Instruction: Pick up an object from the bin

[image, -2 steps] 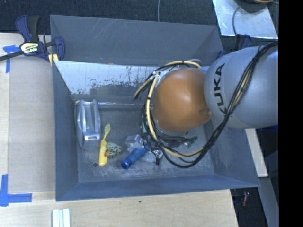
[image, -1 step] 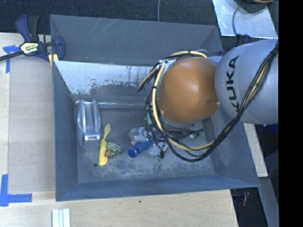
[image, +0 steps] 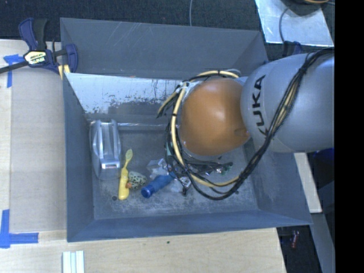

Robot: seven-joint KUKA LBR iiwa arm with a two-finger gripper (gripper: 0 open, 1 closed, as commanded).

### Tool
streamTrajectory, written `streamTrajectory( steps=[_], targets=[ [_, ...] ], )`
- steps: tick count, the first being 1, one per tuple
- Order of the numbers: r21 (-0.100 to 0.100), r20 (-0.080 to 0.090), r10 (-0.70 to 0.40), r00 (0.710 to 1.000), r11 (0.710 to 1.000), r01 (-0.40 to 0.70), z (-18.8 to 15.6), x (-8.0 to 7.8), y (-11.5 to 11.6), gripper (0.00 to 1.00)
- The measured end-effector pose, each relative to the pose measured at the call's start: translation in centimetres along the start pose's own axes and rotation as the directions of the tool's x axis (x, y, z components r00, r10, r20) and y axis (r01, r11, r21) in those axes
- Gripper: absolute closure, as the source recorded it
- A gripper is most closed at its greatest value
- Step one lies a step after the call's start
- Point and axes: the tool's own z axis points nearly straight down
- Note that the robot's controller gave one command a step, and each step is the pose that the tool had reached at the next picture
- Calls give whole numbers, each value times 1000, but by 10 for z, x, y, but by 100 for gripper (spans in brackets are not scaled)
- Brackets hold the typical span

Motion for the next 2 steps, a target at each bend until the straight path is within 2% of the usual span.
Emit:
streamTrajectory(
  steps=[1,2],
  targets=[
    [2,0,-284,959,959,284,-30,-15,17,100],
    [-2,0,-327,945,945,327,-9,-17,15,100]
  ],
)
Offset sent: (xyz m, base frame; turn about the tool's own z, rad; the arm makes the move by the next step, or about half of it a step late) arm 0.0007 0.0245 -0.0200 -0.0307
